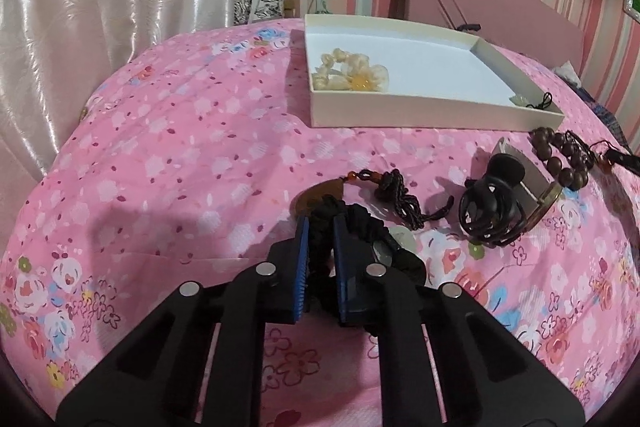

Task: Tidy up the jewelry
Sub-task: 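Grasp and lift the black scrunchie with left while right lifts the black cord bracelet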

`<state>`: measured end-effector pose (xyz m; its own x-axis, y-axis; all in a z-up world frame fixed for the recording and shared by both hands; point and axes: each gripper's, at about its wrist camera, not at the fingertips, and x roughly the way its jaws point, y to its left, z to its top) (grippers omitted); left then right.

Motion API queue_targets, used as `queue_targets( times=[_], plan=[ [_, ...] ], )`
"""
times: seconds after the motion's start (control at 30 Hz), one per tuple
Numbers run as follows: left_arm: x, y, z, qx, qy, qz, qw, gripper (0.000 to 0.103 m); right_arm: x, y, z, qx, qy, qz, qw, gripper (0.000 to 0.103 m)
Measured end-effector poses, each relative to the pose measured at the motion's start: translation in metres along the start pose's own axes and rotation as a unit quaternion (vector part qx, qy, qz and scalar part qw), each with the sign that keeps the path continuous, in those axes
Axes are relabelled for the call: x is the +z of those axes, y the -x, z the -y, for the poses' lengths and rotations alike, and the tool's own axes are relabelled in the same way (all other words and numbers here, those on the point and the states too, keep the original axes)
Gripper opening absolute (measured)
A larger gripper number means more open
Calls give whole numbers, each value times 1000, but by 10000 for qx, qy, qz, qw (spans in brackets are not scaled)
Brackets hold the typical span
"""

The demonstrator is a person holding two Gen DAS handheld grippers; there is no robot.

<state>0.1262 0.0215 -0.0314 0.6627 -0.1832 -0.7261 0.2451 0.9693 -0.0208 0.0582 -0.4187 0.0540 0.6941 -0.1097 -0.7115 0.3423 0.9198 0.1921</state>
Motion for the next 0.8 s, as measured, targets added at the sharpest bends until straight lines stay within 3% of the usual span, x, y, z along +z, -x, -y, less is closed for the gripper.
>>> queue_targets(
  times=[0.3, 0.53, 0.8],
  plan=[
    [-1, 12, -6, -23, 151, 256, 9996, 8, -7, 31, 39, 18, -359, 290, 9989, 12],
    [-2, 20, -24, -140, 569, 451, 9973, 7, 5, 55, 26, 207, -241, 604, 9977, 10],
    [6, 50, -32, -270, 578, 788, 9948, 6, 18, 90, 12, 534, -50, 1031, 9932, 10]
  ],
)
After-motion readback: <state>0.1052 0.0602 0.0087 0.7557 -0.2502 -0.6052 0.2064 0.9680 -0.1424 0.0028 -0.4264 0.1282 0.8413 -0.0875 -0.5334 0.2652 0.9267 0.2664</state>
